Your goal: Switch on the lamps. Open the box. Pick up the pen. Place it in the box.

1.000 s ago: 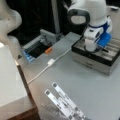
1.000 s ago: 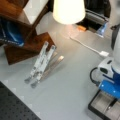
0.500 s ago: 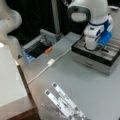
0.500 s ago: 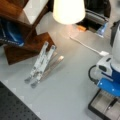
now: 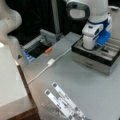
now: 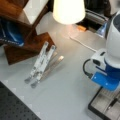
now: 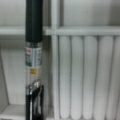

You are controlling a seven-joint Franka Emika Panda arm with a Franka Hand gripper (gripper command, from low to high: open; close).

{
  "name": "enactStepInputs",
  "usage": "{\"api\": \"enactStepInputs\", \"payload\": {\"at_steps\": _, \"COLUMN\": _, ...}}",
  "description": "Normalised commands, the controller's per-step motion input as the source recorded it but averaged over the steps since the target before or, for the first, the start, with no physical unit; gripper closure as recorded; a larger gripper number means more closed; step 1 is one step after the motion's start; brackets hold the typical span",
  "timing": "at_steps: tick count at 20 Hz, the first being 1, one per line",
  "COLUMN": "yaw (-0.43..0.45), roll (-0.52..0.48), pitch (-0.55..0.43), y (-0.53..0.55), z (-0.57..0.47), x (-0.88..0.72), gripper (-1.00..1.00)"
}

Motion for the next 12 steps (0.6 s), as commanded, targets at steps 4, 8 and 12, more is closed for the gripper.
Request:
{"api": "enactStepInputs", "payload": {"at_steps": 4, "yaw": 0.230, "roll": -0.212, "pitch": 0.132, "y": -0.41, "z": 0.18, "x": 0.08, "gripper": -1.00}}
{"api": "enactStepInputs", "payload": {"at_steps": 8, "yaw": 0.203, "roll": -0.162, "pitch": 0.102, "y": -0.45, "z": 0.14, "x": 0.02, "gripper": -1.00}}
{"api": "enactStepInputs", "payload": {"at_steps": 12, "yaw": 0.155, "roll": -0.108, "pitch": 0.055, "y": -0.39, "z": 0.08, "x": -0.01, "gripper": -1.00}}
